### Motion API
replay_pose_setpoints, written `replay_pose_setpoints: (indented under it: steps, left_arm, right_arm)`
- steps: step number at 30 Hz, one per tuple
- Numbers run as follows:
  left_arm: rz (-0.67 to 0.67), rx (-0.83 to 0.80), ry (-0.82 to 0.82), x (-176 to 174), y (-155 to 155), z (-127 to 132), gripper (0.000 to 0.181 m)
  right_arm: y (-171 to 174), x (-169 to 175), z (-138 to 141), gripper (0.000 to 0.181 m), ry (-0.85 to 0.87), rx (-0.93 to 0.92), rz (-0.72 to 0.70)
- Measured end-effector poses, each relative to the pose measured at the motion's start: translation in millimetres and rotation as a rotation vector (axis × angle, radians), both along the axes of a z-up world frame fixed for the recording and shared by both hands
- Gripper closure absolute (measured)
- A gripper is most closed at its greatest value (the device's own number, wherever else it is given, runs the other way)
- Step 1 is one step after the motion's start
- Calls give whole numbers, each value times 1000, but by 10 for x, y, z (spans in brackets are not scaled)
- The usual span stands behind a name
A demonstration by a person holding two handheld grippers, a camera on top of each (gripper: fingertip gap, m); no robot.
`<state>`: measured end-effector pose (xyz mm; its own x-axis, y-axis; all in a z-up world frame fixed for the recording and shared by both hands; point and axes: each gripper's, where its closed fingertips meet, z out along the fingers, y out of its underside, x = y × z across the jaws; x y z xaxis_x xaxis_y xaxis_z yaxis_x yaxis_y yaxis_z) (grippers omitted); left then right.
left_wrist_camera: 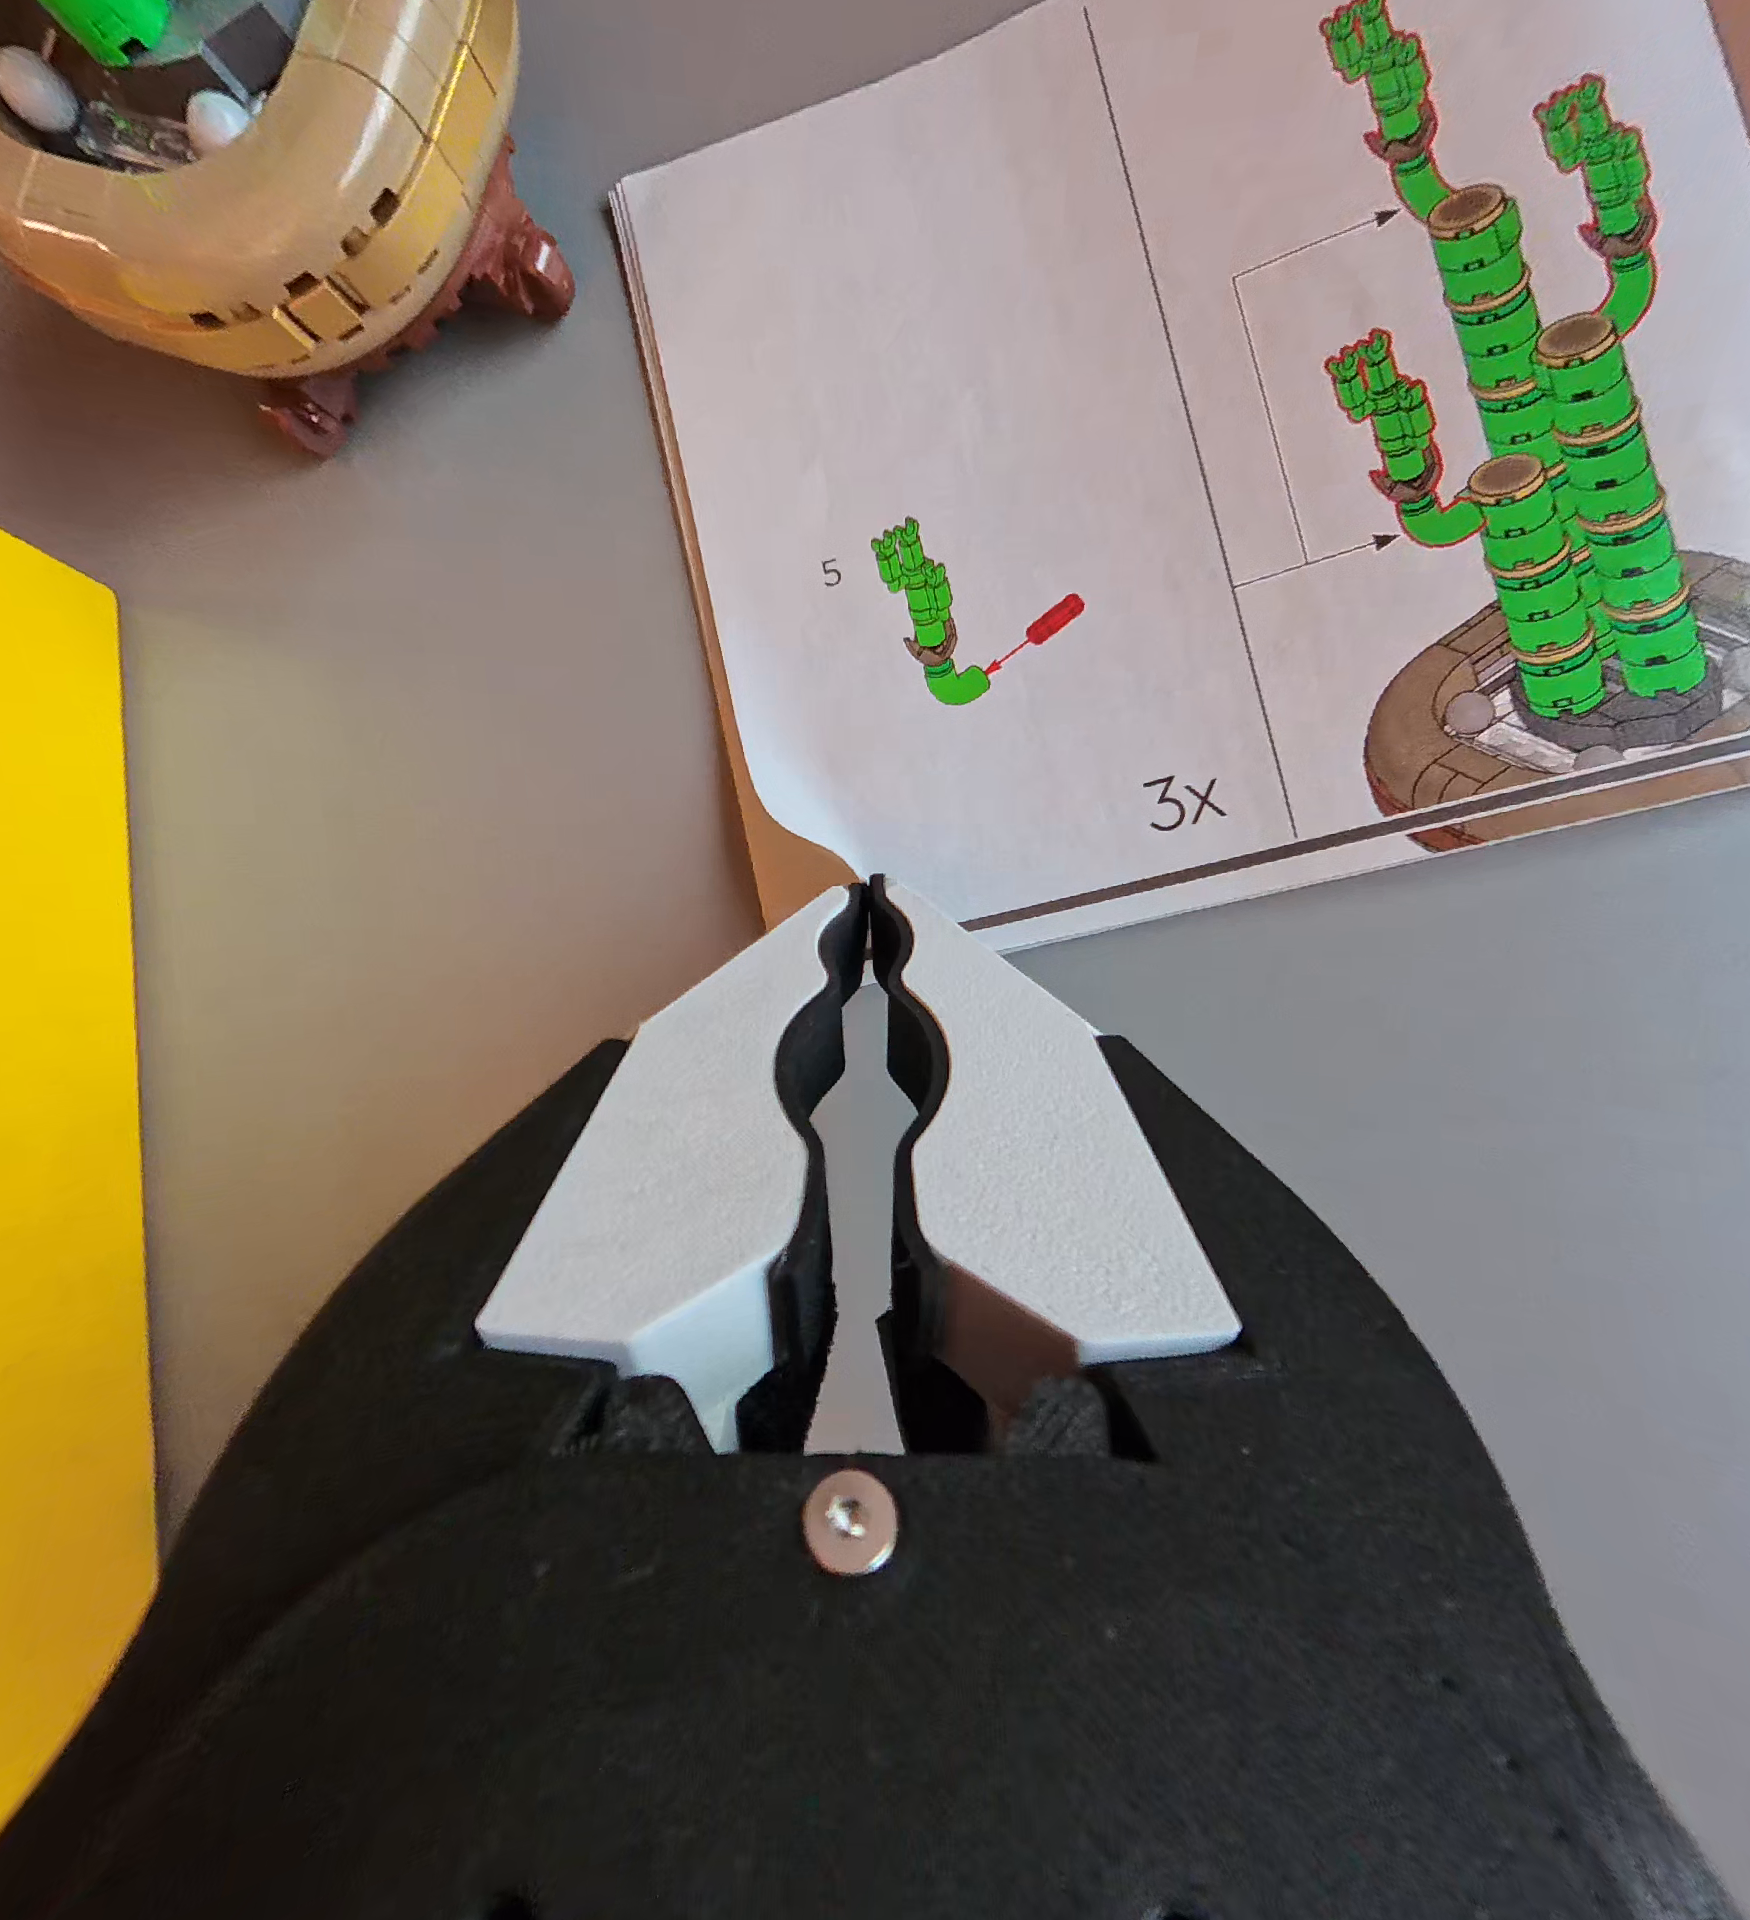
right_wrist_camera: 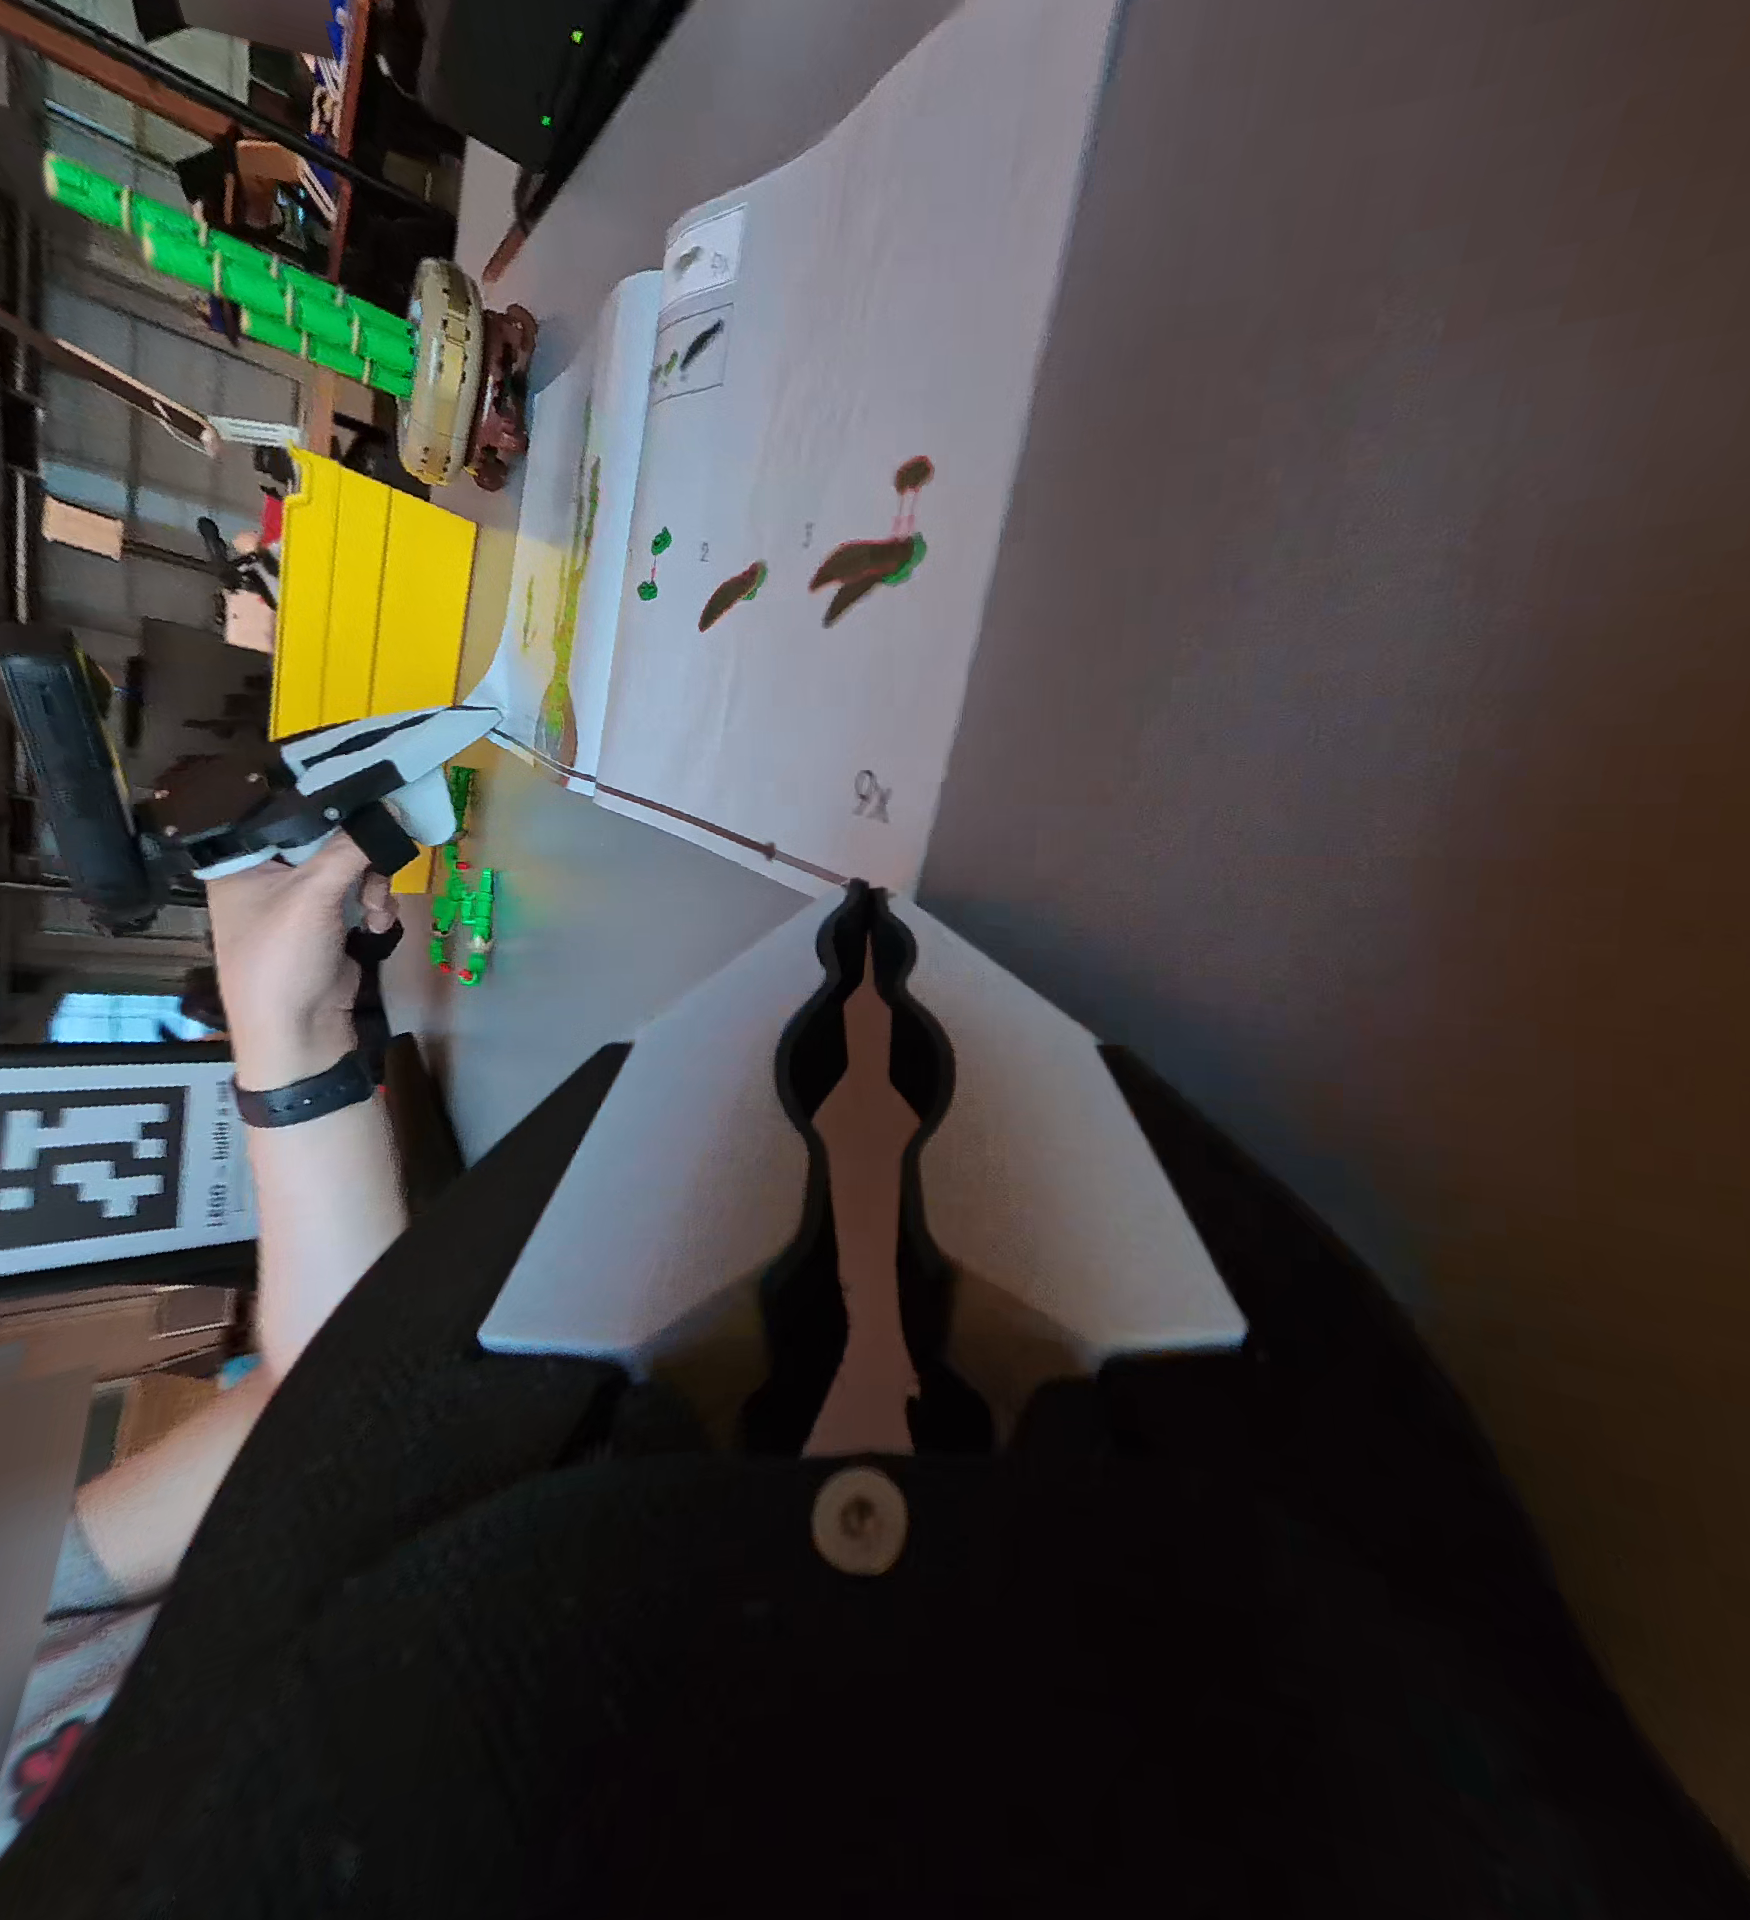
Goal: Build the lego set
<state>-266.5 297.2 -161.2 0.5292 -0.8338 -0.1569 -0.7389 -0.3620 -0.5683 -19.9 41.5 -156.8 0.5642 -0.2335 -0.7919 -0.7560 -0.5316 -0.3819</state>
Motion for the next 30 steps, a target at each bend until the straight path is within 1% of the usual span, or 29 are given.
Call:
replay_pose_setpoints:
  steps: [2,4,6,8,10,12,13,14,15,16,17,20,24,27,29,30]
  left_arm:
    - [11,-18,-10,-10,2,-2,181]
    - [41,-19,-30,-27,35,26,172]
    - [66,-21,-68,-39,66,94,163]
    - [85,-31,-115,-48,95,159,156]
    - [111,-53,-131,-103,135,177,149]
    - [140,-72,-142,-174,188,179,148]
    - [153,-78,-153,-200,218,184,149]
    - [163,-87,-169,-214,245,187,150]
    - [169,-104,-187,-213,261,180,152]
    - [168,-126,-202,-198,263,162,153]
    - [166,-147,-207,-183,267,129,154]
    - [163,-176,-189,-160,315,1,156]
    - [158,-188,-239,-70,386,-11,162]
    - [133,-224,-267,-6,350,-10,168]
    - [112,-265,-299,62,303,-12,174]
    - [112,-275,-314,86,299,-10,174]
  right_arm:
    - [103,-58,155,181,-58,61,7]
    - [230,-208,327,181,-118,135,47]
    - [359,-463,475,181,-193,206,131]
    - [504,-783,623,180,-319,305,239]
    - [654,-1093,672,181,-507,365,340]
    - [811,-1376,611,181,-747,399,455]
    - [898,-1458,549,181,-878,388,488]
    - [992,-1485,482,181,-1014,364,503]
    - [1096,-1456,429,181,-1135,325,487]
    - [1192,-1421,383,181,-1208,284,464]
    - [1272,-1423,339,181,-1221,254,453]
    - [1458,-1395,259,181,-1148,181,396]
    - [1550,-1183,205,181,-1124,81,307]
    - [1576,-1201,125,181,-1069,66,333]
    - [1573,-1212,33,181,-1070,33,373]
    - [1565,-1198,-9,181,-1089,10,388]
